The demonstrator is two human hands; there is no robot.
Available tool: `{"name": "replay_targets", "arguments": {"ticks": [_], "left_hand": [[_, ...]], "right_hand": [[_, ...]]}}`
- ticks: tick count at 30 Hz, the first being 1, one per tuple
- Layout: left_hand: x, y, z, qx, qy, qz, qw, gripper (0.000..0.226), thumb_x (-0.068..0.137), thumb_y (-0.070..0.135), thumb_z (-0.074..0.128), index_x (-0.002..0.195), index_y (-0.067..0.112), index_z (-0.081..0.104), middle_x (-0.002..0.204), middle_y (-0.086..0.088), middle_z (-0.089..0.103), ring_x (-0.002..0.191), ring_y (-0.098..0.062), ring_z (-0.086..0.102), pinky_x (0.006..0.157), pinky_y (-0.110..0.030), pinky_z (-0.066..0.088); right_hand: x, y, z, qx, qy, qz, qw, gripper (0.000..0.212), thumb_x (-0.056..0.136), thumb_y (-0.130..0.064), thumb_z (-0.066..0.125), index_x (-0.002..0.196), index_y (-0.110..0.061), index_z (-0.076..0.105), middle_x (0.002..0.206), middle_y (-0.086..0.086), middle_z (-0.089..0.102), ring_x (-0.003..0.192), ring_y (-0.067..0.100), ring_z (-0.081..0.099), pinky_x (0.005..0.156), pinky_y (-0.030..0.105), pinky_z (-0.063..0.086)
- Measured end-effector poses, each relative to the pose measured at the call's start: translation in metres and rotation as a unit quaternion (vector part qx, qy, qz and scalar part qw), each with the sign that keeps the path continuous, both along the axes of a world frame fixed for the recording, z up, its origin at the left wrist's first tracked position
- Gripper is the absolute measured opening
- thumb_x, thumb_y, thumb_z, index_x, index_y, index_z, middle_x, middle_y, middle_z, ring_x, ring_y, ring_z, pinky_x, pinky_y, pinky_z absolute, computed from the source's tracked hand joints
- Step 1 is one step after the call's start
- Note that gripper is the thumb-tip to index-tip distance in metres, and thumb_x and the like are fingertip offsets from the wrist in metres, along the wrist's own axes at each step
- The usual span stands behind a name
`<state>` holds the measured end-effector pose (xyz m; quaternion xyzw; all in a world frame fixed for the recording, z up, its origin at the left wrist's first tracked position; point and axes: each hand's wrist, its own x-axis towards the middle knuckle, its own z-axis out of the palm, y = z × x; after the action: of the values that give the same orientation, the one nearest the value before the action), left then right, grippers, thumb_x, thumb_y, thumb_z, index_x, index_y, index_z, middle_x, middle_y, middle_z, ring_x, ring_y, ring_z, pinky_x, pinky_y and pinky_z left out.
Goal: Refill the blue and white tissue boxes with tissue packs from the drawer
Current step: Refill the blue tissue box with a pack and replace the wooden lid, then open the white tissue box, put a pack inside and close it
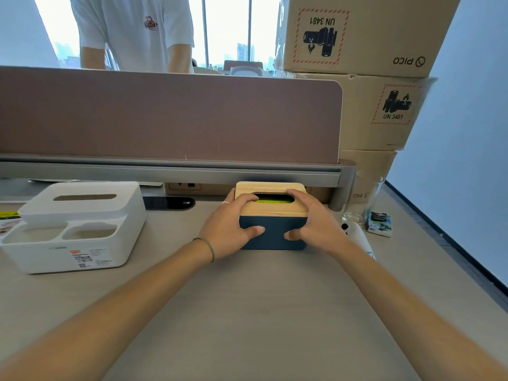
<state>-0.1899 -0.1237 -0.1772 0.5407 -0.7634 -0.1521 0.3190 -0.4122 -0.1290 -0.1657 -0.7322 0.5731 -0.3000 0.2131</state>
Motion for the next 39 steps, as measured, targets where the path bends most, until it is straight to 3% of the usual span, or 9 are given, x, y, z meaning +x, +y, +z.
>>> {"name": "replay_targets", "arguments": {"ticks": [6,10,18,20,26,29,31,33,39], "left_hand": [[0.002,0.007,0.008,0.003,-0.013,0.0,1.0,0.073,0.089,0.05,0.068,0.152,0.039,0.032,0.169,0.001,0.004,0.147,-0.025,0.032,0.115,-0.038,0.037],[0.011,0.019,0.024,-0.026,0.009,0.009,1.0,0.064,0.092,0.052,0.062,0.15,0.038,0.037,0.169,-0.001,0.011,0.151,-0.025,0.025,0.116,-0.04,0.033],[0.071,0.054,0.047,-0.077,0.009,0.06,0.995,0.06,0.093,0.059,0.052,0.148,0.037,0.04,0.163,0.002,0.03,0.153,-0.016,0.018,0.12,-0.046,0.029],[0.091,0.064,0.052,-0.077,0.009,0.077,0.994,0.061,0.091,0.061,0.049,0.147,0.037,0.041,0.161,0.001,0.035,0.153,-0.017,0.02,0.119,-0.049,0.031],[0.159,0.093,0.06,-0.095,0.004,0.143,0.985,0.048,0.097,0.042,0.057,0.143,0.032,0.047,0.157,-0.002,0.04,0.146,-0.022,0.034,0.116,-0.045,0.034],[0.193,0.103,0.058,-0.101,0.004,0.165,0.981,0.045,0.098,0.037,0.057,0.142,0.025,0.051,0.15,0.001,0.047,0.136,-0.019,0.044,0.11,-0.033,0.037],[0.213,0.11,0.056,-0.095,0.005,0.177,0.98,0.045,0.098,0.035,0.057,0.141,0.025,0.051,0.149,0.002,0.048,0.137,-0.018,0.043,0.111,-0.032,0.035],[0.234,0.115,0.052,-0.079,0.005,0.191,0.978,0.046,0.098,0.037,0.056,0.143,0.027,0.048,0.15,0.004,0.046,0.139,-0.018,0.041,0.115,-0.041,0.037],[0.29,0.117,0.025,-0.03,0.038,0.259,0.965,0.045,0.095,0.035,0.06,0.139,0.032,0.049,0.152,0.003,0.042,0.133,-0.023,0.047,0.104,-0.034,0.04]], "right_hand": [[0.006,0.012,0.007,-0.042,0.012,-0.012,0.999,0.084,0.079,-0.037,0.081,0.15,-0.038,0.036,0.167,-0.001,0.009,0.148,0.02,0.024,0.114,0.035,0.029],[0.024,0.029,0.022,-0.111,0.034,0.009,0.993,0.069,0.085,-0.04,0.072,0.147,-0.038,0.042,0.167,-0.002,0.015,0.149,0.02,0.025,0.111,0.029,0.027],[0.099,0.065,0.054,-0.138,0.023,0.068,0.988,0.065,0.086,-0.023,0.07,0.145,-0.036,0.046,0.162,-0.005,0.029,0.15,0.017,0.025,0.12,0.043,0.028],[0.122,0.071,0.058,-0.139,0.023,0.086,0.986,0.066,0.084,-0.021,0.068,0.144,-0.037,0.046,0.161,-0.006,0.032,0.149,0.015,0.026,0.12,0.043,0.028],[0.189,0.082,0.063,-0.134,0.016,0.14,0.981,0.064,0.083,-0.017,0.067,0.143,-0.032,0.05,0.157,-0.005,0.038,0.147,0.015,0.029,0.12,0.043,0.029],[0.224,0.084,0.062,-0.132,0.017,0.167,0.977,0.062,0.084,-0.013,0.066,0.143,-0.028,0.051,0.156,-0.003,0.041,0.146,0.017,0.032,0.12,0.041,0.028],[0.245,0.085,0.06,-0.135,0.028,0.177,0.974,0.059,0.086,-0.013,0.066,0.141,-0.027,0.053,0.152,-0.004,0.046,0.143,0.015,0.036,0.117,0.034,0.029],[0.265,0.085,0.057,-0.138,0.038,0.184,0.972,0.053,0.086,-0.013,0.064,0.137,-0.027,0.057,0.143,-0.007,0.055,0.136,0.014,0.044,0.111,0.029,0.032],[0.319,0.079,0.044,-0.111,0.083,0.217,0.966,0.049,0.083,-0.012,0.059,0.129,-0.029,0.064,0.12,-0.008,0.07,0.115,0.012,0.061,0.102,0.036,0.049]]}}
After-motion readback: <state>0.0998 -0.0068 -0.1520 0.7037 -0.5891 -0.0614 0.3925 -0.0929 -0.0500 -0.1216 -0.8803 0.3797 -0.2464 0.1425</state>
